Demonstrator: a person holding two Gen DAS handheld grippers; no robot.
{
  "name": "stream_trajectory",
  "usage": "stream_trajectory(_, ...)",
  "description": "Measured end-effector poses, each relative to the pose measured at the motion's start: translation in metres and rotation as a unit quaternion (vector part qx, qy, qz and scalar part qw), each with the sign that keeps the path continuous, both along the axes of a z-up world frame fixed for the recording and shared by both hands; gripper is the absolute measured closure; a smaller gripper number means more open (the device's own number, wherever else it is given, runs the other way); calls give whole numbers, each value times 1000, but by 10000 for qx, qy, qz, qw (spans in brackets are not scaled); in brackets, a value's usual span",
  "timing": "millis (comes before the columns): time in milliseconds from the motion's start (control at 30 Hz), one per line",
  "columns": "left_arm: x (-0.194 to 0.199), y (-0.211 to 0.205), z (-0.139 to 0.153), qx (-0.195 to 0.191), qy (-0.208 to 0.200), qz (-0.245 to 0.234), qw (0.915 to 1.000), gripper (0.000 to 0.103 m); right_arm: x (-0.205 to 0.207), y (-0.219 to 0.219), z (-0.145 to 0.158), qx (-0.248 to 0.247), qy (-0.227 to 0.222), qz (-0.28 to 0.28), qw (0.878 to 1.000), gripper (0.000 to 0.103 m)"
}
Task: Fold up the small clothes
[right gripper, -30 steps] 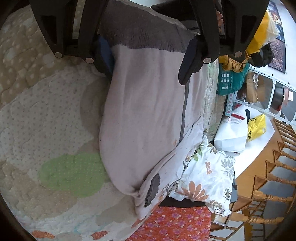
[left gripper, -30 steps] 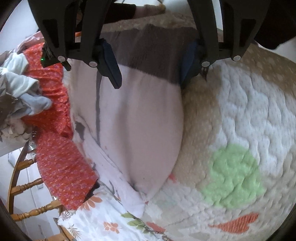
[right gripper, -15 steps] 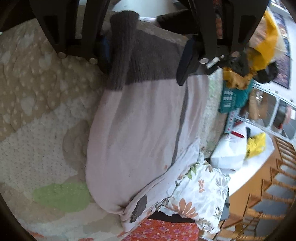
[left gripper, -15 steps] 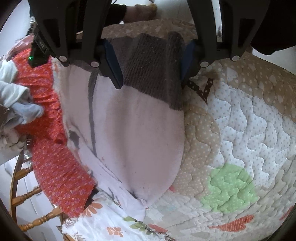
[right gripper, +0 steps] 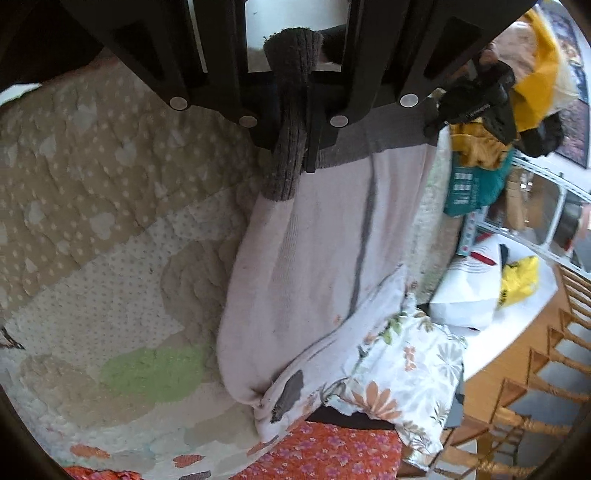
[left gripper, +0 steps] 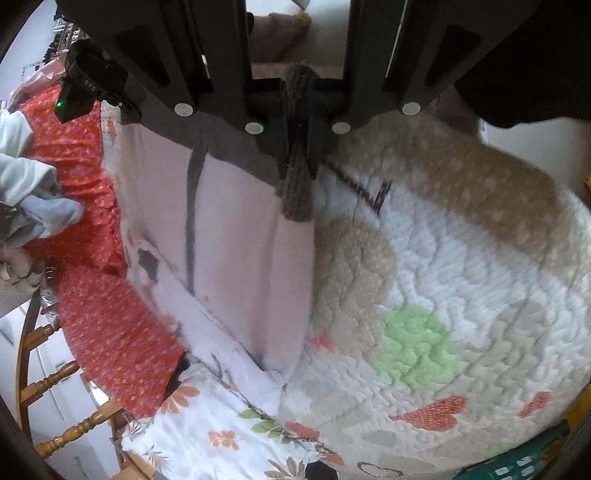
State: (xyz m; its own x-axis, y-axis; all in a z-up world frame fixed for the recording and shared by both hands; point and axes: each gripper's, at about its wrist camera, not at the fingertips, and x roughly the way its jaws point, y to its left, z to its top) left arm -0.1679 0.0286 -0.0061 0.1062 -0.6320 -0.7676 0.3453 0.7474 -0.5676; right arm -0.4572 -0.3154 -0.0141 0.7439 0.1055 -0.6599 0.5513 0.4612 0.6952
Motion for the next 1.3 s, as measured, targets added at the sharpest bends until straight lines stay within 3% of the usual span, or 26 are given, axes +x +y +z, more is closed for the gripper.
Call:
stream_trajectory(333, -47, 35, -4, -52, 310, -98, 9995, 97, -48, 32, 7, 293, 36, 316, 9991, 94)
stream_trajectory(567, -25, 36, 0, -180, 422, 43, 9989, 97, -60, 28, 9, 303, 170, 337, 9988, 95)
stream_trajectory(733, 20, 9, 37, -356, 9, 54, 9994, 97, -31, 9, 47, -160, 8, 487, 9987, 94)
stream_trajectory(933, 83, -43, 62, -512, -76, 108, 9986, 97, 24, -23, 90, -683, -167, 450, 9965, 95)
stream_trajectory(1133, 145, -97, 54, -527, 196, 247, 9981, 97, 86, -71, 101, -759, -127, 204, 9968, 94)
stream_trajectory(1300, 186, -136, 35, -410, 316, 387, 9979, 97, 140, -109, 85, -694, 189, 113, 9973, 94)
